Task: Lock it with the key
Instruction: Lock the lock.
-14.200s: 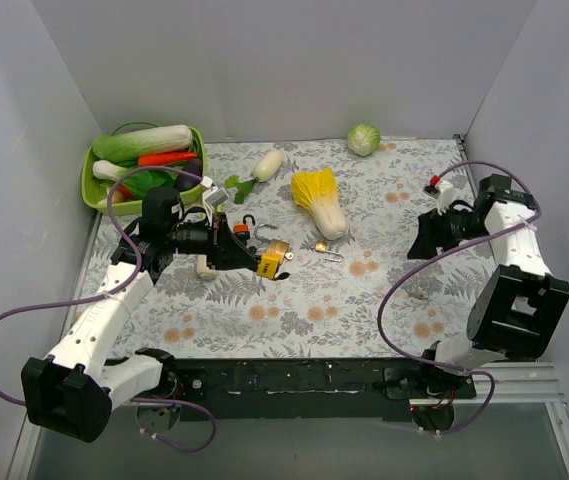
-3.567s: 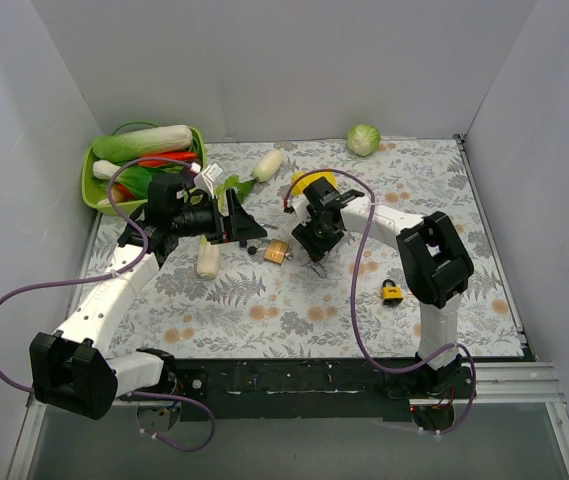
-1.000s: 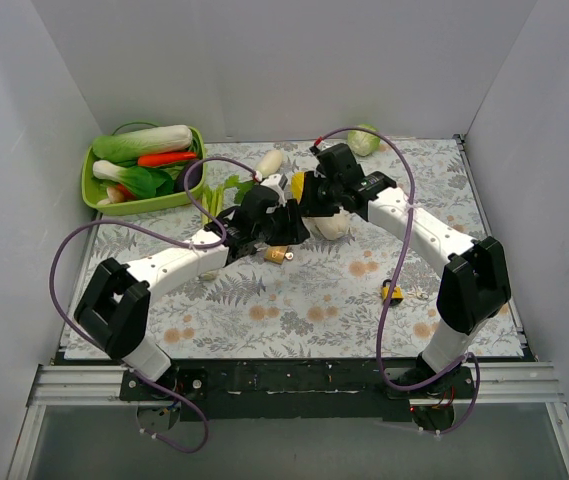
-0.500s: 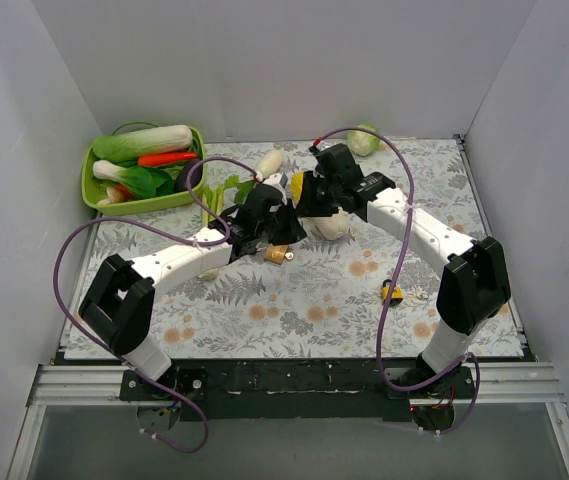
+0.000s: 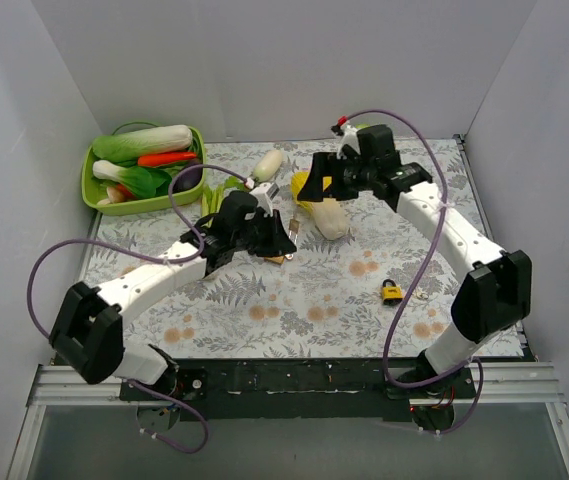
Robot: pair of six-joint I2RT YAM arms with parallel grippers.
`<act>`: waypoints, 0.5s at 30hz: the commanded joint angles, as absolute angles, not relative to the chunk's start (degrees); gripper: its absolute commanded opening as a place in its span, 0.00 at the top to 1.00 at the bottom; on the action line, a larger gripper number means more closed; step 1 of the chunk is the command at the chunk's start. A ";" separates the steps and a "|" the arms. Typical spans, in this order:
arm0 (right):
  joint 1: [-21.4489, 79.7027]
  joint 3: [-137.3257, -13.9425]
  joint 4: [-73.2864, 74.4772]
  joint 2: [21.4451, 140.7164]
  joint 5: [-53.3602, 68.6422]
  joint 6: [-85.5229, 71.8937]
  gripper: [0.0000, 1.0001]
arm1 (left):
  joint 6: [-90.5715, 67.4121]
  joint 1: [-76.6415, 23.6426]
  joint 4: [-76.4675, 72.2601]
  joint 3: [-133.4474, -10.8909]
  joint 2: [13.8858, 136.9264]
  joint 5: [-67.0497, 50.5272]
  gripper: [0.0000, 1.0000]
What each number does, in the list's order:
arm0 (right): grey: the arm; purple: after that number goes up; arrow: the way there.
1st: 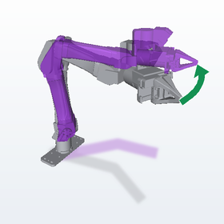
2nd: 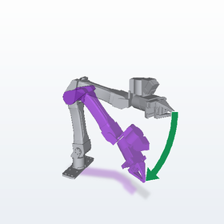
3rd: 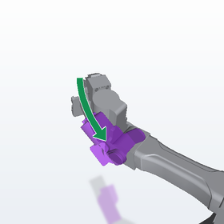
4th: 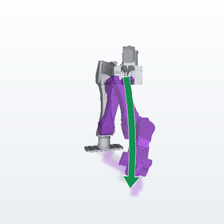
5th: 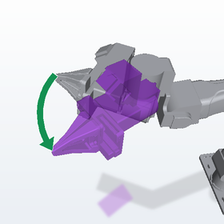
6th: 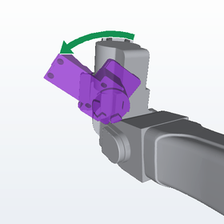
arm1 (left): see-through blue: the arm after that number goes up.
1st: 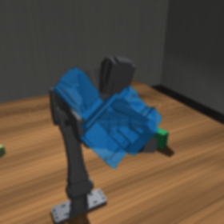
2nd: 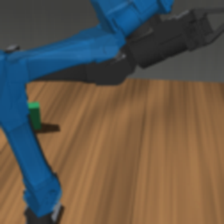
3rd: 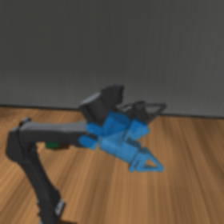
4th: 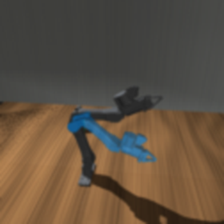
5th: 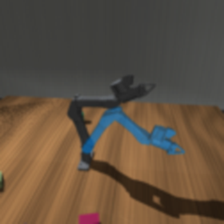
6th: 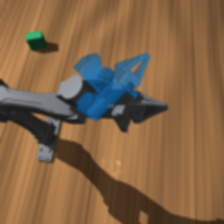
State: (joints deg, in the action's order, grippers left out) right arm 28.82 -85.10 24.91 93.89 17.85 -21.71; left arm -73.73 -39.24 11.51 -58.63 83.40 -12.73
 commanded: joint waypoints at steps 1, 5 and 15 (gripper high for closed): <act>21.19 -87.54 21.88 88.16 41.71 -12.41 0.07 | -58.21 -37.44 12.20 -54.85 71.65 -30.80 1.00; 17.67 -86.31 30.27 84.91 56.23 5.72 0.07 | -45.46 -36.30 16.08 -54.14 65.14 -44.08 1.00; 25.30 -84.82 52.81 74.45 56.96 38.49 0.08 | -7.40 -36.12 55.86 -74.43 74.17 -54.68 1.00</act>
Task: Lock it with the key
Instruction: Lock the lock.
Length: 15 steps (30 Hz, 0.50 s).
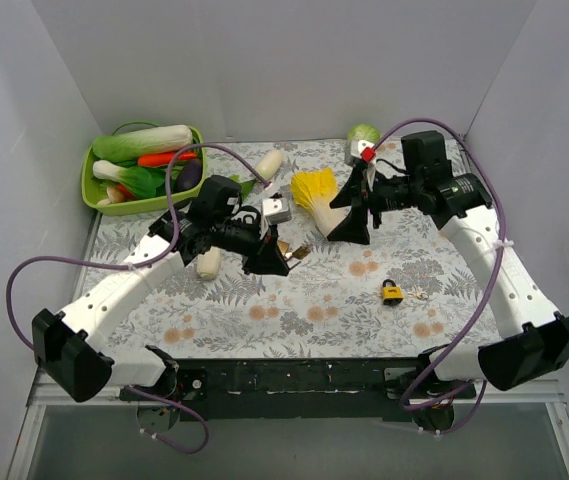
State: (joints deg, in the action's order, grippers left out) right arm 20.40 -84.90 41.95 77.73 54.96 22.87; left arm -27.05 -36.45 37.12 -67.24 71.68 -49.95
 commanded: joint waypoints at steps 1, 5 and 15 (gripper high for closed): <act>26.62 -83.68 54.04 73.92 56.61 40.06 0.09 | -6.16 -36.04 57.55 -75.49 75.57 -54.41 1.00; 33.38 -78.76 50.90 70.50 53.89 38.50 0.11 | 1.48 -36.12 64.33 -80.32 78.65 -54.14 1.00; 36.65 -73.57 39.22 68.90 54.31 27.26 0.25 | 2.90 -37.53 65.74 -81.91 79.36 -56.16 1.00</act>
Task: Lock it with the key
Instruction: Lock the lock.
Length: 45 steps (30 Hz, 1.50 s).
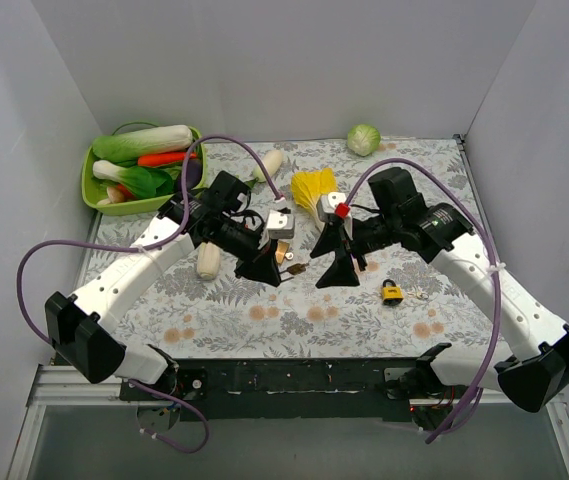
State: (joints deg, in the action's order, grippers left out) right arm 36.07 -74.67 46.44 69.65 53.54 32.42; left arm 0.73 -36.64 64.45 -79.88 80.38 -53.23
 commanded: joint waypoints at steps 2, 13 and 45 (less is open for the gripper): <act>37.70 -73.21 37.97 69.26 54.58 25.93 0.26 | 2.55 -37.97 65.74 -82.09 79.63 -56.16 1.00; 41.39 -70.93 31.73 69.70 53.53 21.54 0.43 | 0.62 -38.14 64.60 -81.48 79.54 -56.34 1.00; 30.23 -69.09 13.37 69.52 60.11 -10.54 0.99 | -44.11 -24.26 20.93 -55.20 54.67 -59.67 0.32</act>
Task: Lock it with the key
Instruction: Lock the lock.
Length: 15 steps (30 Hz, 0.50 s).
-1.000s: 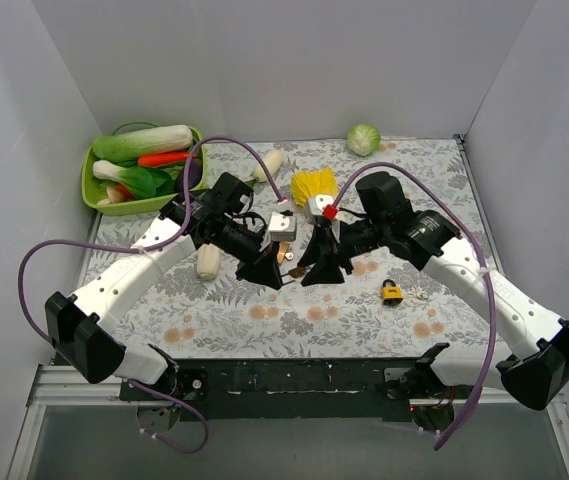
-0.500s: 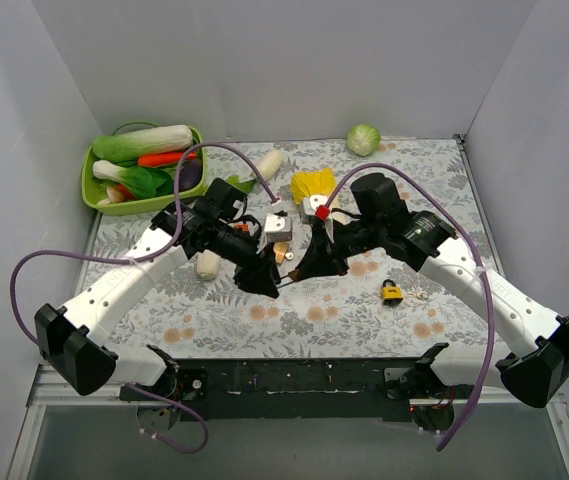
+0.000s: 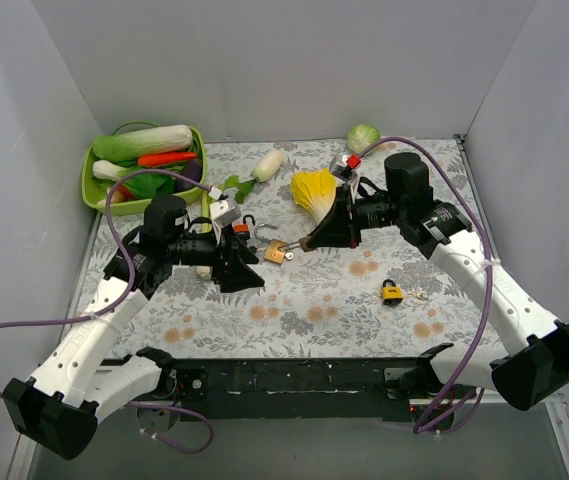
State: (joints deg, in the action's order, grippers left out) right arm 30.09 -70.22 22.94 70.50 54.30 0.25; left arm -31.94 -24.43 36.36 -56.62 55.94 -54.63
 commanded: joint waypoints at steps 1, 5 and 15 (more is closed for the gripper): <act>30.23 -68.73 12.14 69.26 60.99 -11.42 0.99 | -45.77 -24.26 20.05 -55.72 54.93 -59.50 0.33; 30.23 -66.80 7.04 68.47 62.05 -16.17 0.99 | -47.11 -24.17 18.28 -57.83 56.77 -59.67 0.34; 30.23 -66.36 1.49 69.17 62.84 -21.97 0.99 | -48.16 -24.70 13.45 -56.34 57.65 -59.15 0.36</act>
State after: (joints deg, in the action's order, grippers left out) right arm 30.13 -66.50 6.96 70.22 60.71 -18.44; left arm -47.11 -24.49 16.75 -56.07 57.82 -59.31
